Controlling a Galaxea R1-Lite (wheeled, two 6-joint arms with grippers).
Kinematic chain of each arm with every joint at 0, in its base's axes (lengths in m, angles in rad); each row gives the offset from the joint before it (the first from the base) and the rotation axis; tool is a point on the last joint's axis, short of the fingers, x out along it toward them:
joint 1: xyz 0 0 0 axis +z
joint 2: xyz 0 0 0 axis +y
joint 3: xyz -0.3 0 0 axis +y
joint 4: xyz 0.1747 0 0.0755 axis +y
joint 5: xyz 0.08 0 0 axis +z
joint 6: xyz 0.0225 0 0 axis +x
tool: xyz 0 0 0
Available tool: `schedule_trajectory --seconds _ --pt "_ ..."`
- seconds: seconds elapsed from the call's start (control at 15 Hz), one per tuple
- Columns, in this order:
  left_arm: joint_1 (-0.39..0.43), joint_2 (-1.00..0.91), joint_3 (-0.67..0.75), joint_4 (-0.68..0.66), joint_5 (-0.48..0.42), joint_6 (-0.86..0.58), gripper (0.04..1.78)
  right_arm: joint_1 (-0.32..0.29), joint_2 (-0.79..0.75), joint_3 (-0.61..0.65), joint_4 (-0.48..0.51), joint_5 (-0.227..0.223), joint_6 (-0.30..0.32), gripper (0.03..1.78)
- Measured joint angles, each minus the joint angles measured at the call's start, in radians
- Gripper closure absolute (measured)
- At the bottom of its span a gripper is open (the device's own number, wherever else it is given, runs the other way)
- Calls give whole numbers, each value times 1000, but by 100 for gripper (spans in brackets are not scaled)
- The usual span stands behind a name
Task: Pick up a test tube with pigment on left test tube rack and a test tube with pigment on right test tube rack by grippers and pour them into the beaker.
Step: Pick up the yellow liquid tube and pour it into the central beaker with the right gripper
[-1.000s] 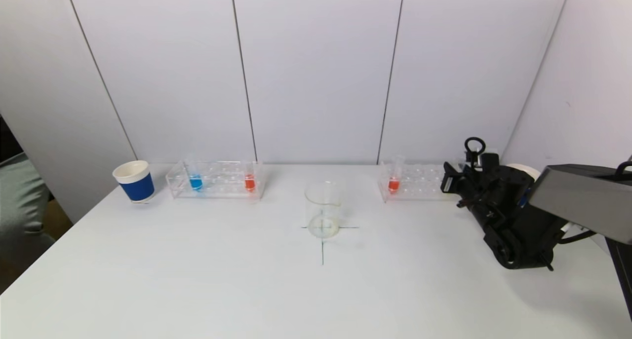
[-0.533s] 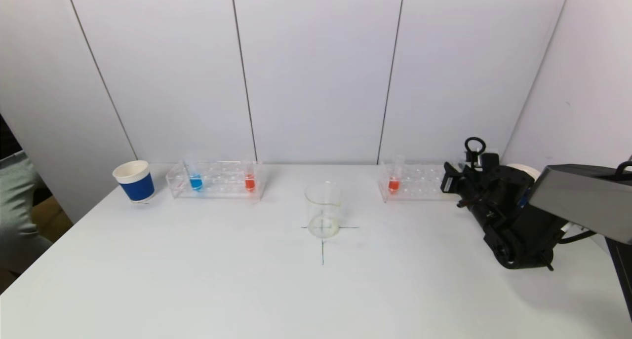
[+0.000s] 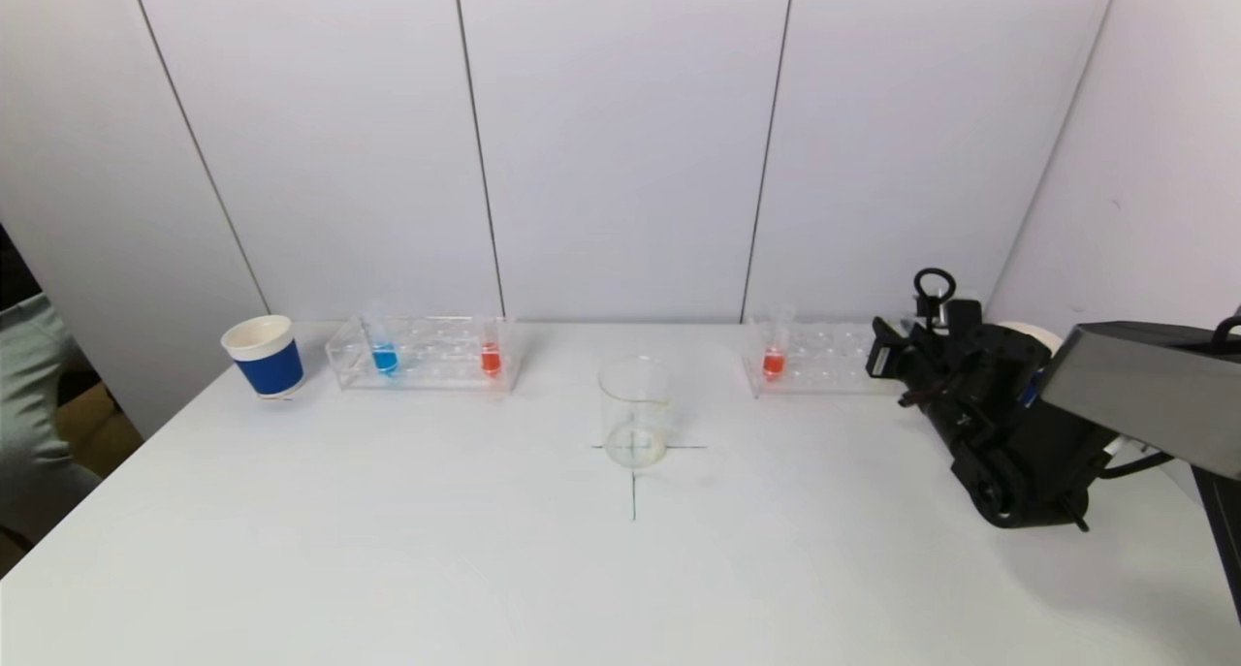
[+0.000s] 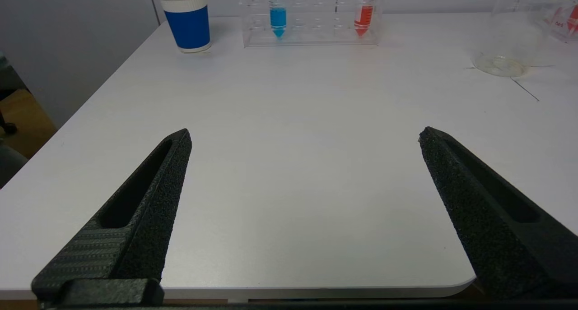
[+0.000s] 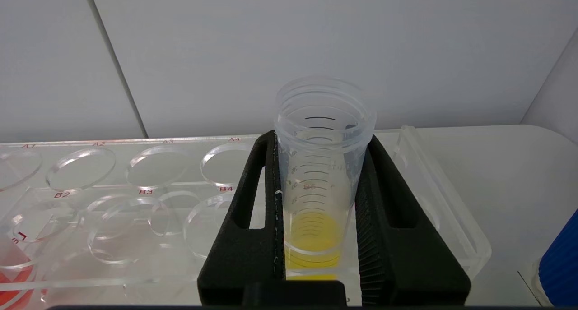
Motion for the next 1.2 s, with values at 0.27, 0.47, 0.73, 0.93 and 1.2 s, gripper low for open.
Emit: schedule_trajectory --seconds 0.27,0.47,0.73,0.93,1.2 --pt "0 0 0 0 0 0 6 0 -25 13 0 -1 0 131" --pt "0 0 0 0 0 0 6 -1 -59 29 -1 -1 0 130" --pt "0 0 0 0 0 0 6 -1 -93 42 -1 -1 0 130" --pt "0 0 0 0 0 0 6 -1 -118 53 -1 -3 0 130" --pt "0 0 0 0 0 0 6 -1 -152 69 0 -1 -1 130"
